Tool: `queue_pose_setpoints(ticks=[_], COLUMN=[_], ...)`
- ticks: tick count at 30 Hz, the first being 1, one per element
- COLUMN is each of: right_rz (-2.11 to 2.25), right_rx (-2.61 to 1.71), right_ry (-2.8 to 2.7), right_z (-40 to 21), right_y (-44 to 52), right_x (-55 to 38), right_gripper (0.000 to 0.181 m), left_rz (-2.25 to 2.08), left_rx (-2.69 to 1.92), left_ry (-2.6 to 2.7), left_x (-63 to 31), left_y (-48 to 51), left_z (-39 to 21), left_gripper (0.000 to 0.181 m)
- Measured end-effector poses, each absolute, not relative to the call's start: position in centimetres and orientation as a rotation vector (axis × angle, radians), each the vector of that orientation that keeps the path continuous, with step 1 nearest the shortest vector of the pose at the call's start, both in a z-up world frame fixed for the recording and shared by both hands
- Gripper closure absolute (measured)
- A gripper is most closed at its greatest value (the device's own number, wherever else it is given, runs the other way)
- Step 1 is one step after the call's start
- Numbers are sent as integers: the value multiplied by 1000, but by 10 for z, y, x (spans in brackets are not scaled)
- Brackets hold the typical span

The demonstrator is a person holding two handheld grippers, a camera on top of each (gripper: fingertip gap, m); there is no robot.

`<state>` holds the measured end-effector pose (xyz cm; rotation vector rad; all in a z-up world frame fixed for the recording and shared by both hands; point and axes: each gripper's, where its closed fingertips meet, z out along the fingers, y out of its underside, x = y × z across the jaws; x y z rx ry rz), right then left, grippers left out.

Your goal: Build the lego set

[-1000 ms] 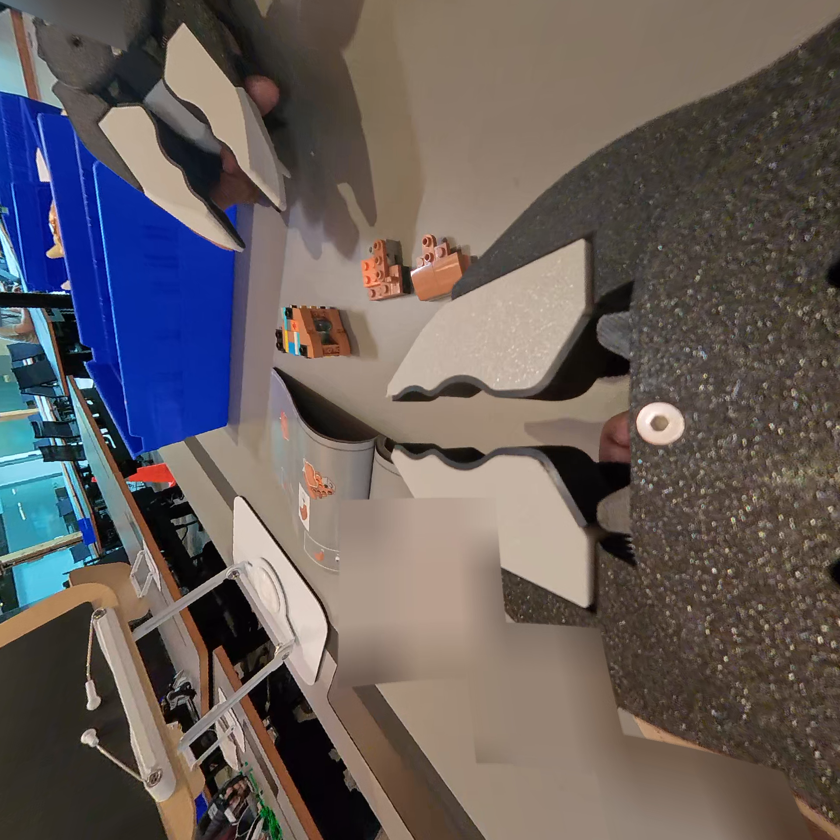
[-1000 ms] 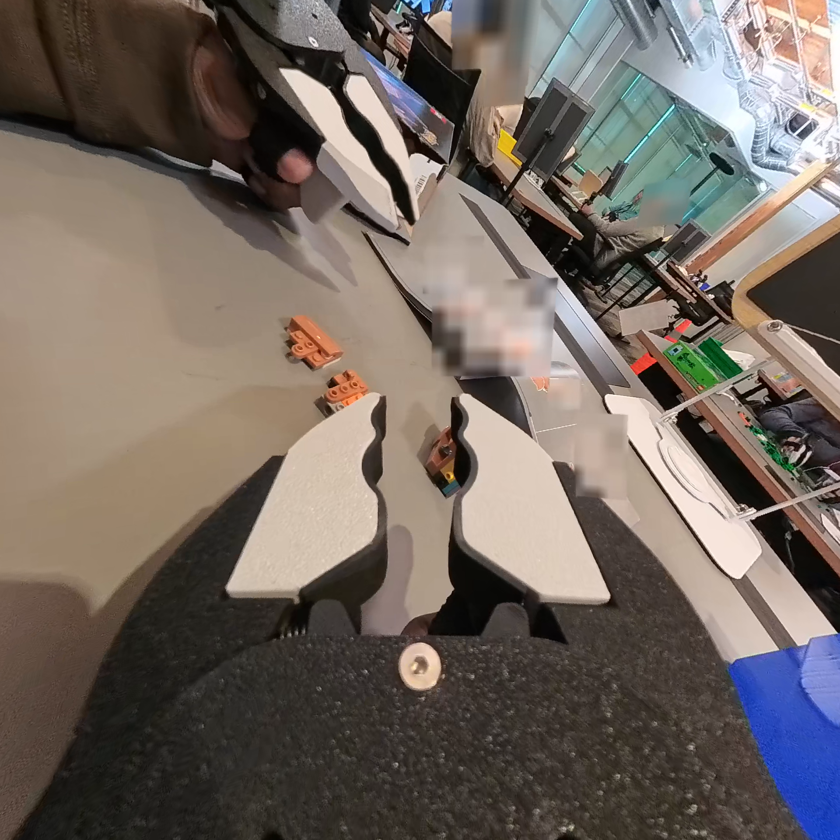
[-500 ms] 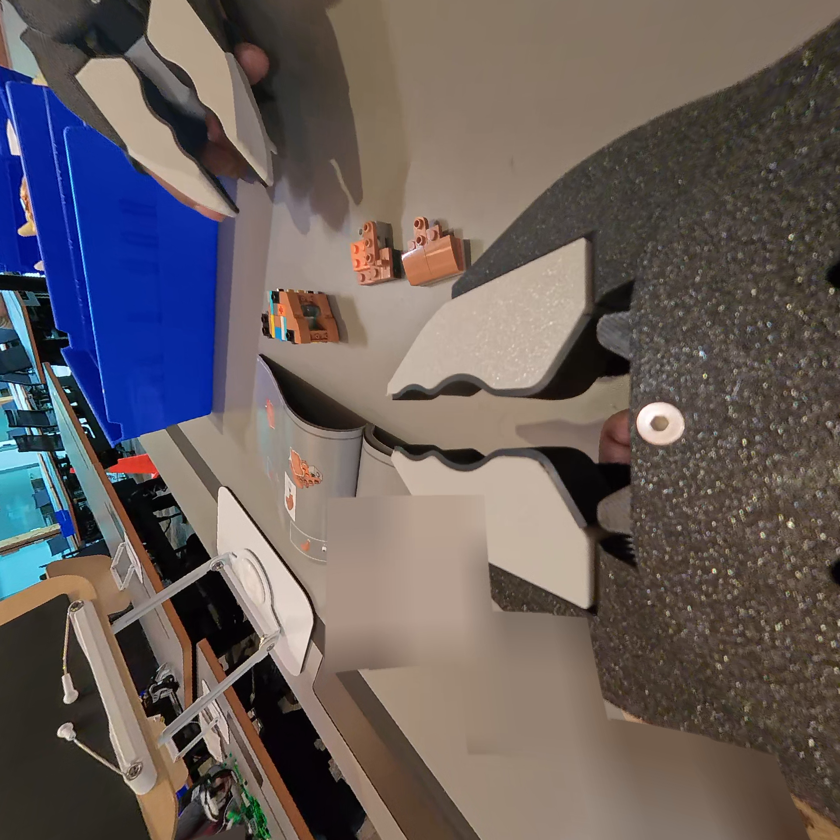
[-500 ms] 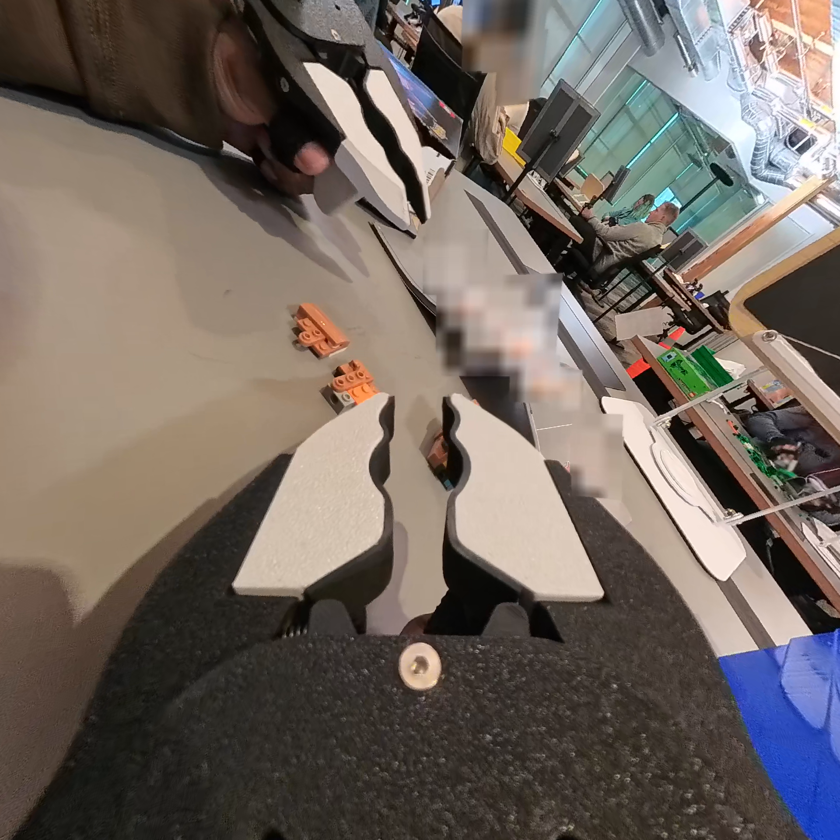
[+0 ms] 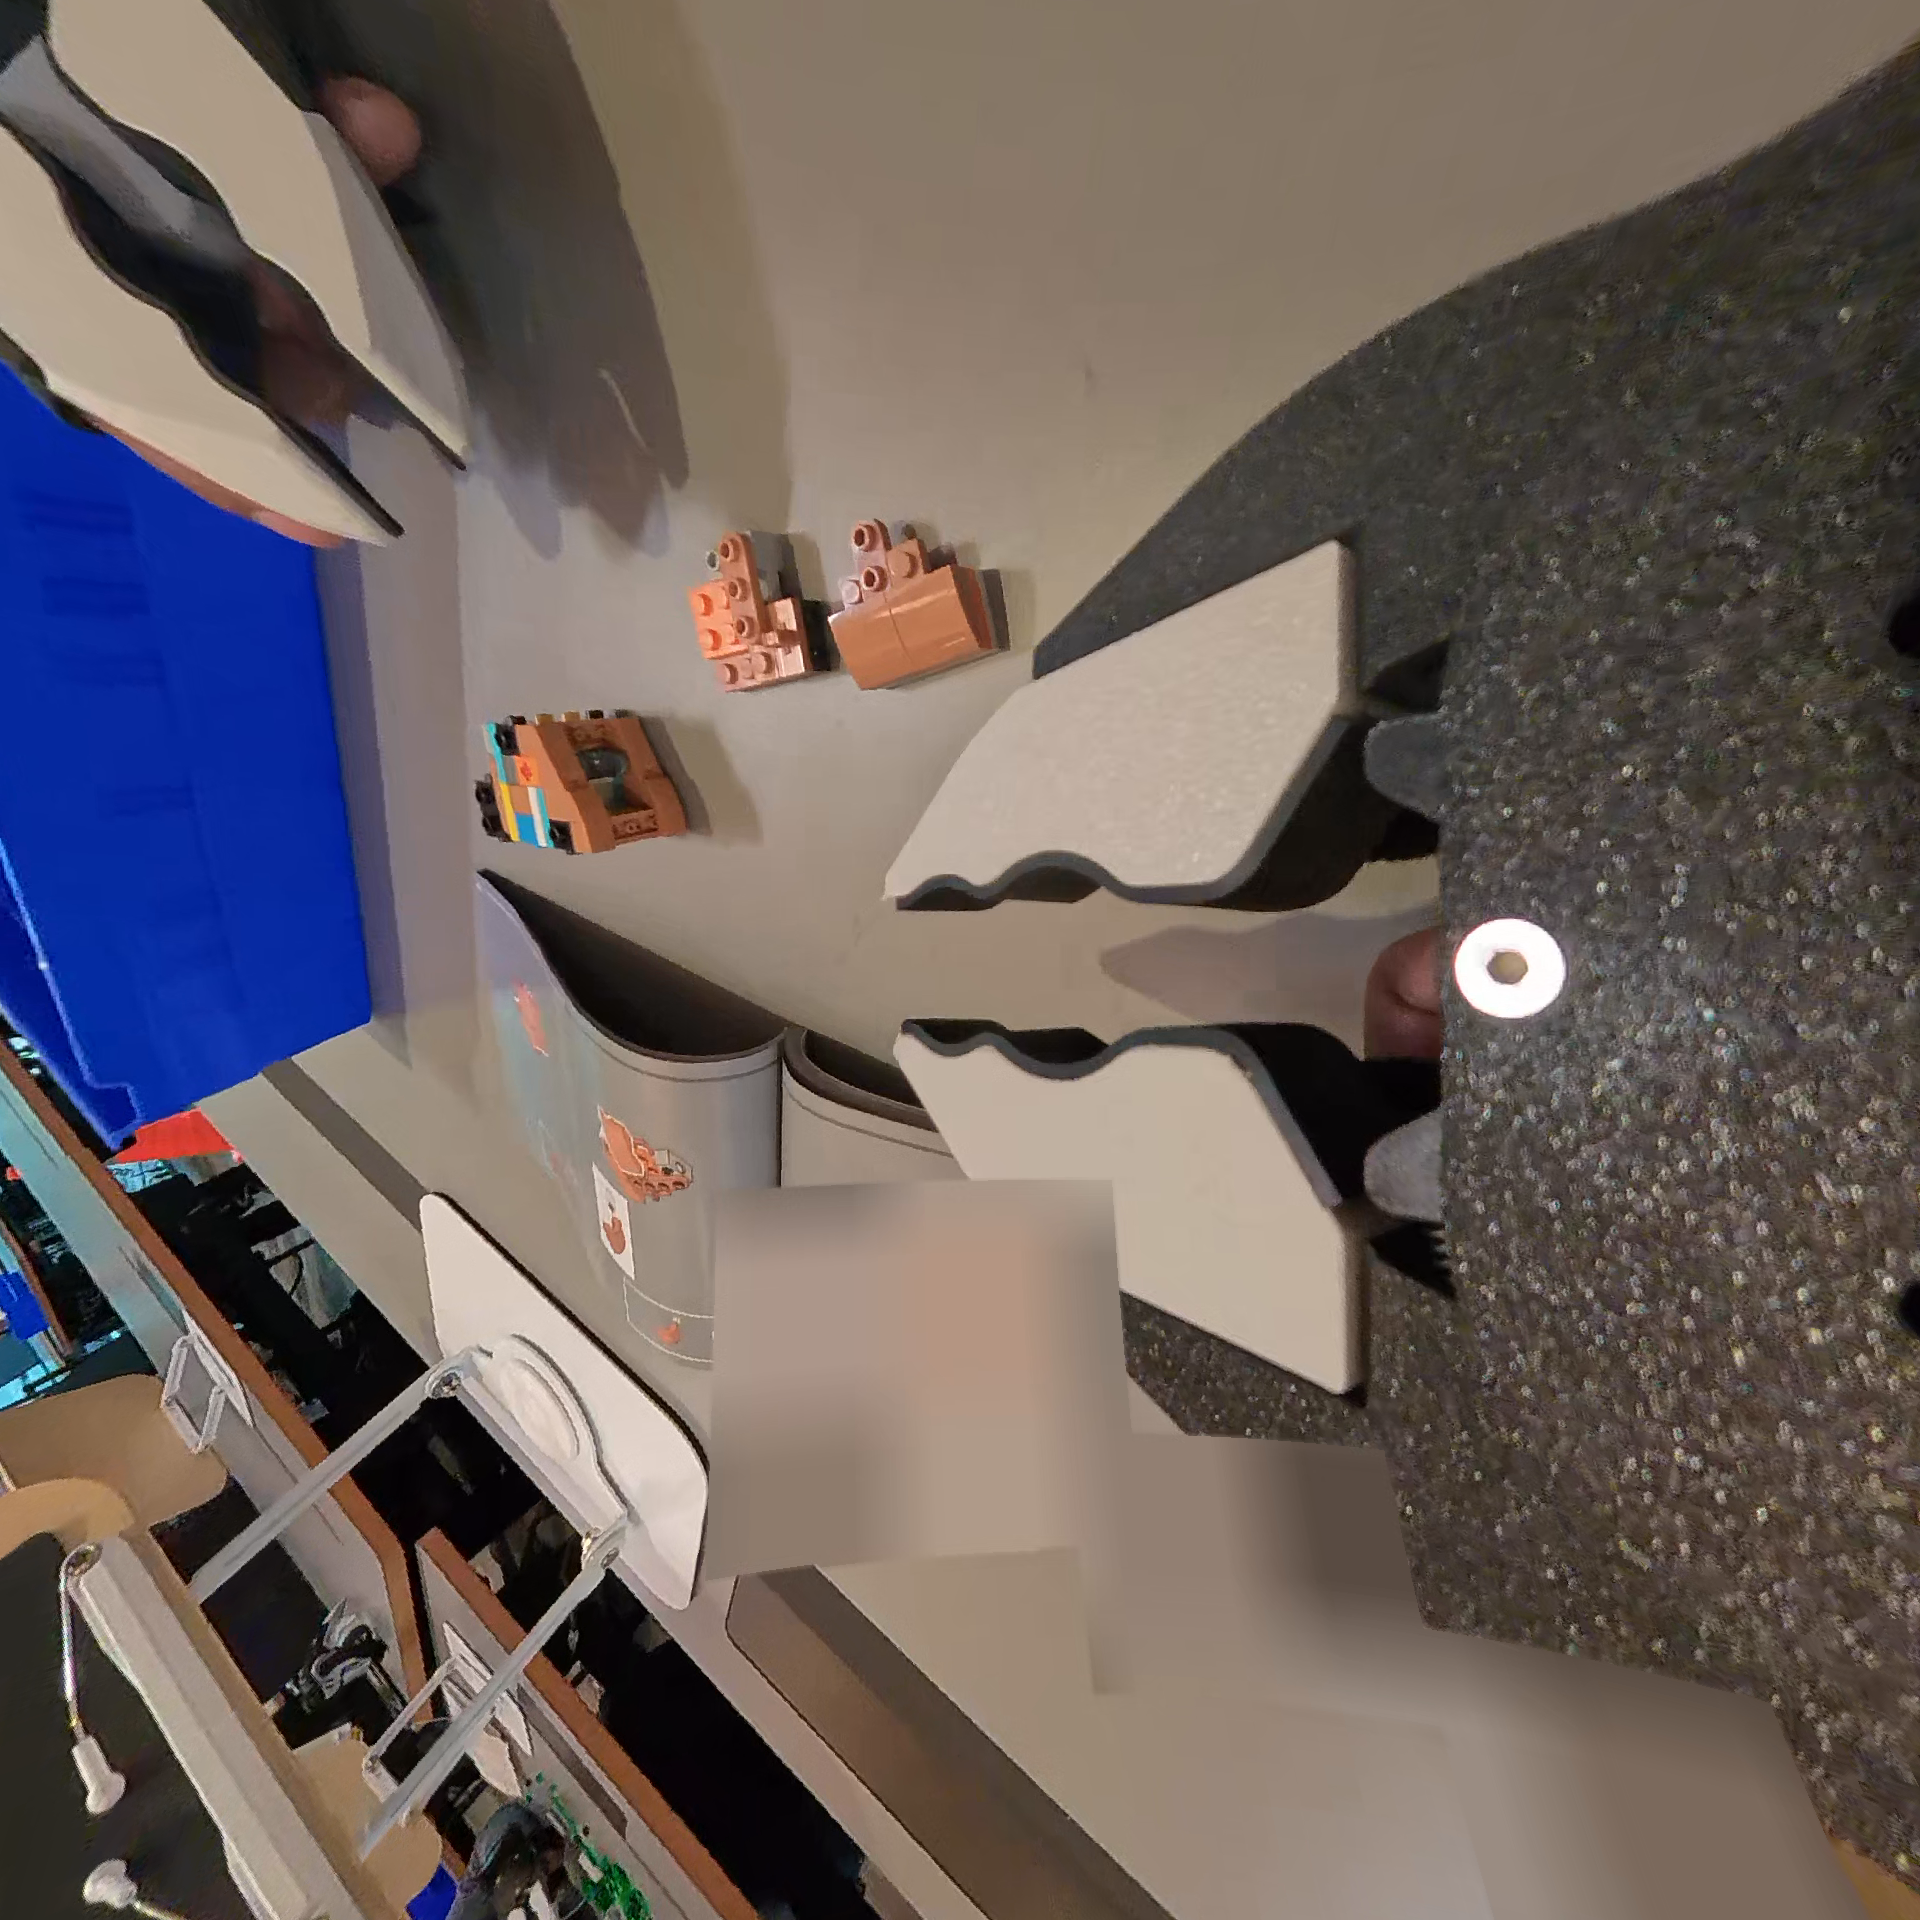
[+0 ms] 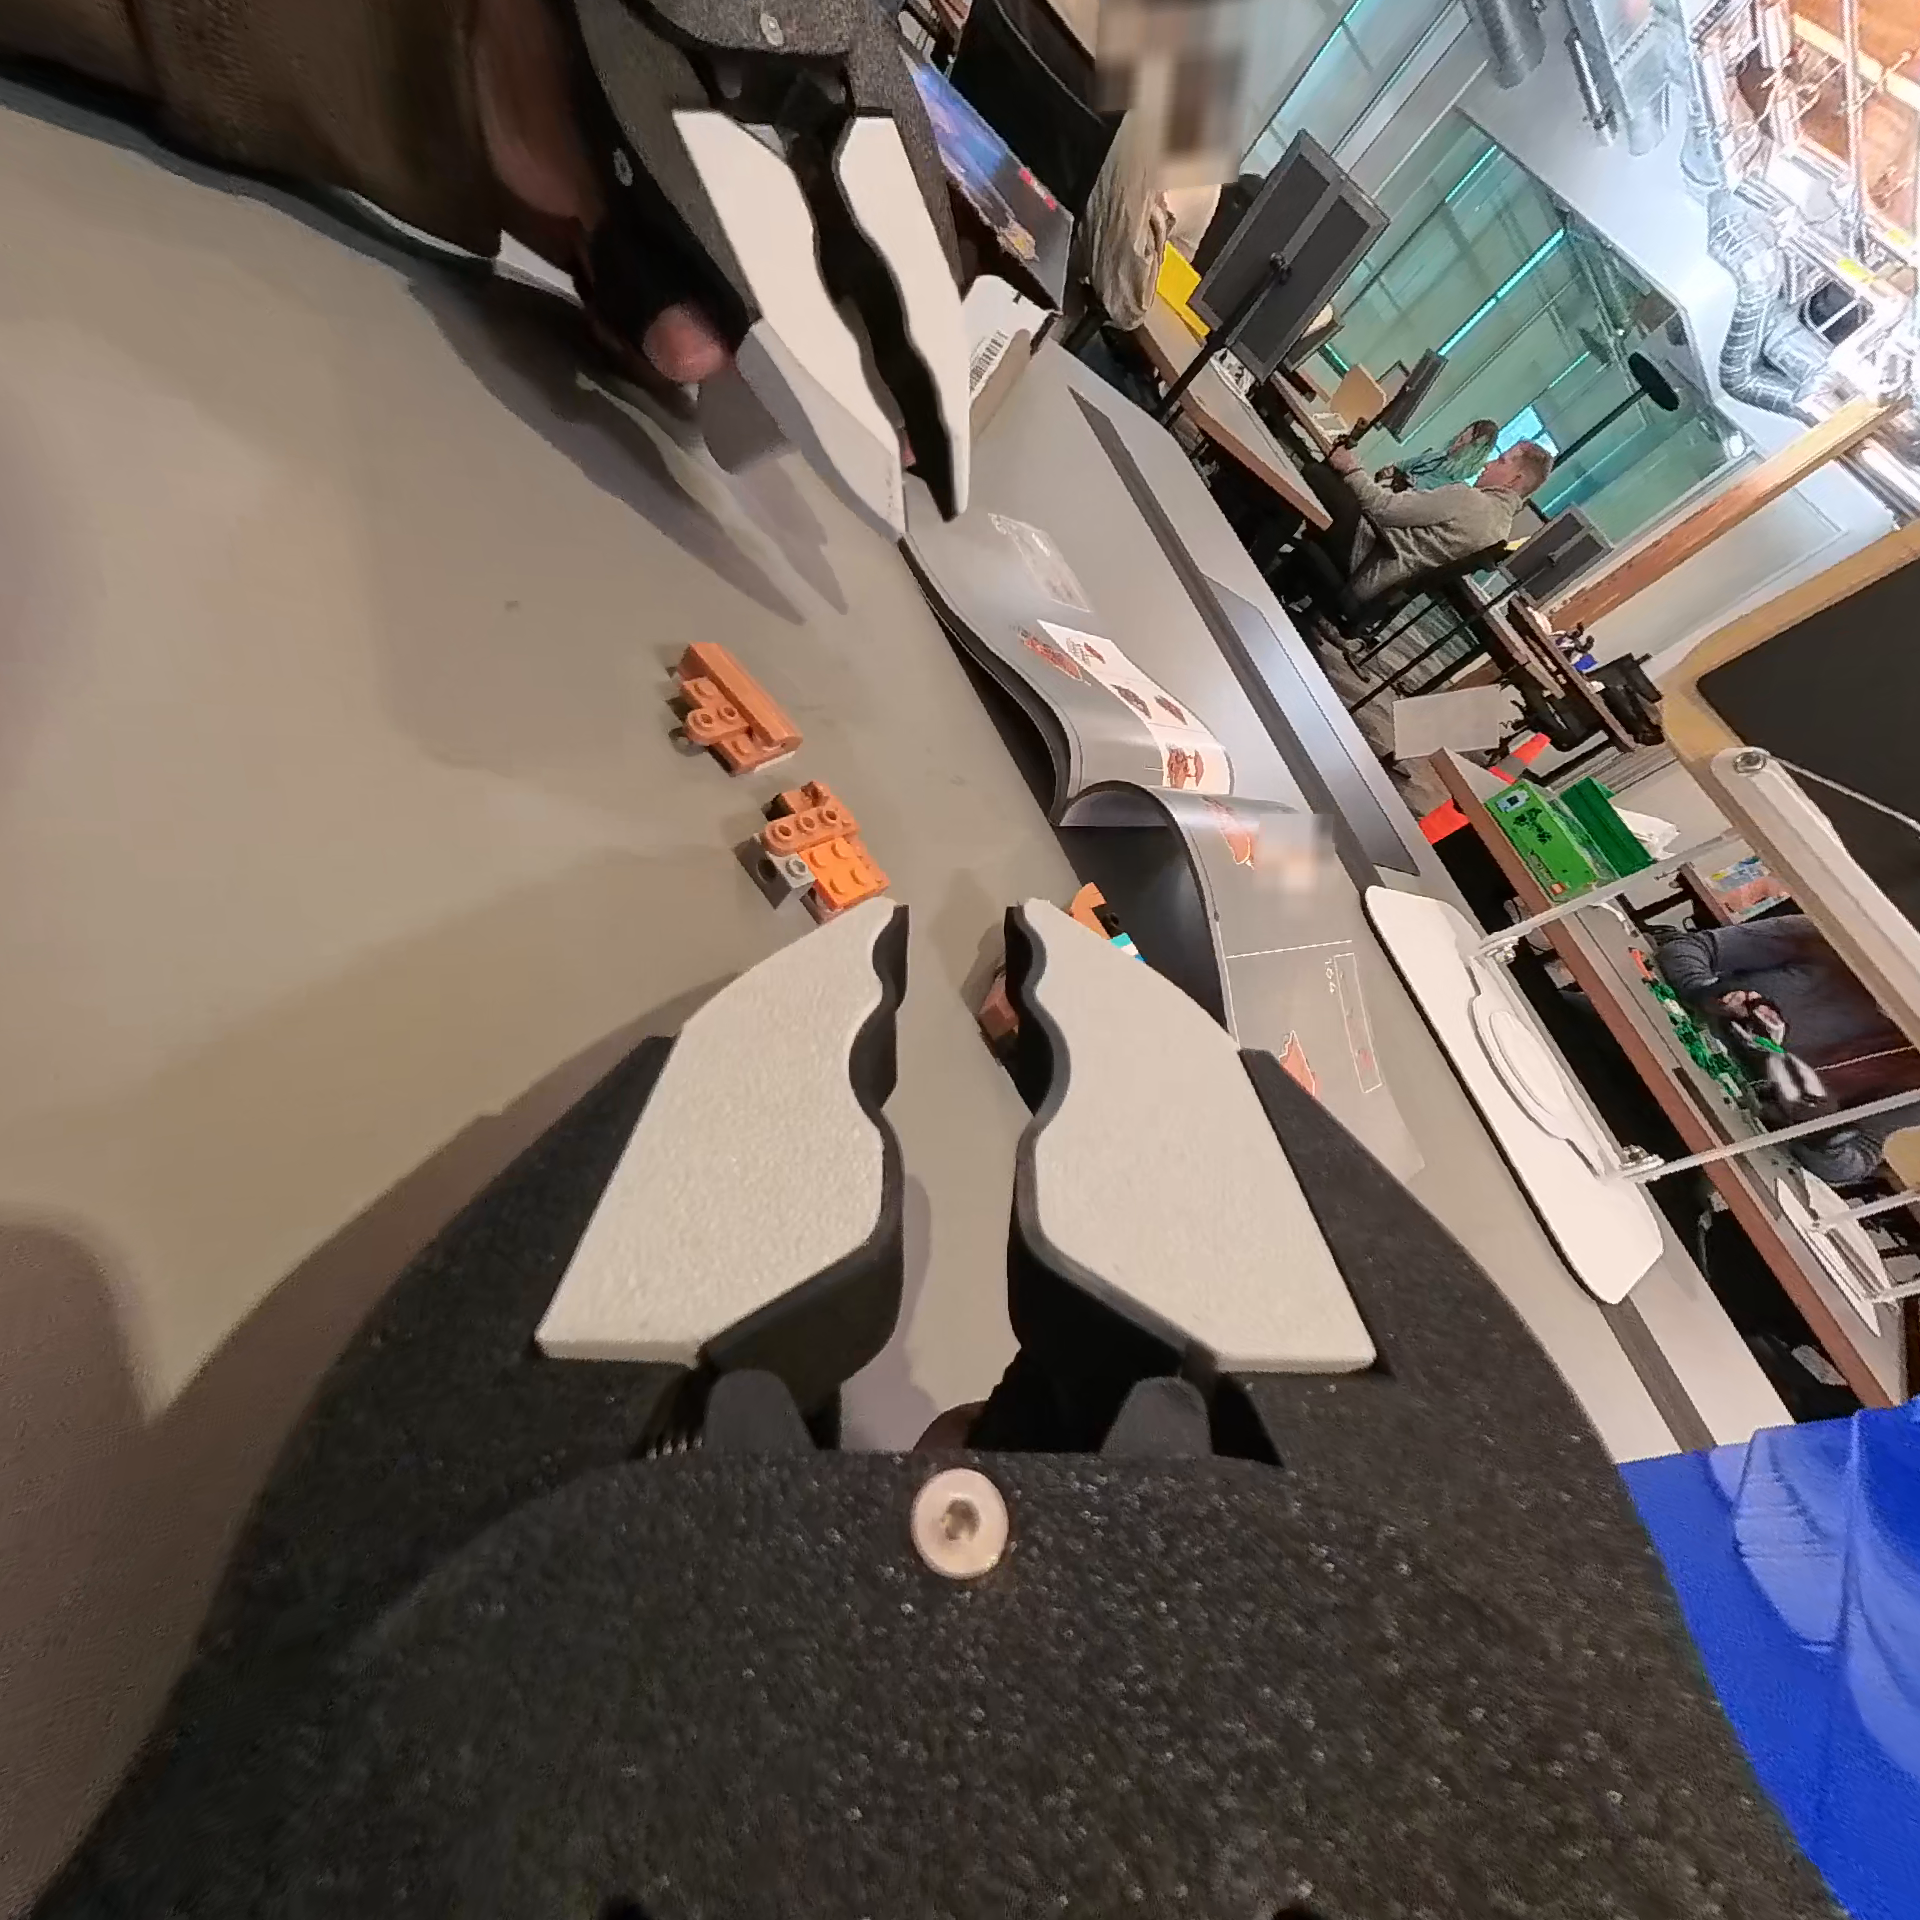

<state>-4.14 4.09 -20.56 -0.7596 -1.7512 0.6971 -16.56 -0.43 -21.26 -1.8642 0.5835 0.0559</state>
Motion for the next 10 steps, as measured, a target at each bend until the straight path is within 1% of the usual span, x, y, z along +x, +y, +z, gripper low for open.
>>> queue_pose_setpoints(ticks=[10], right_rz=[630], right_rx=[-795], right_ry=[-1786], right_z=[-214], right_y=[45], right_x=[-44], right_gripper=[165], left_rz=[156], left_rx=[-1951], left_ry=[648], left_x=[-165], left_y=[-3], left_z=[-229], left_gripper=[161])
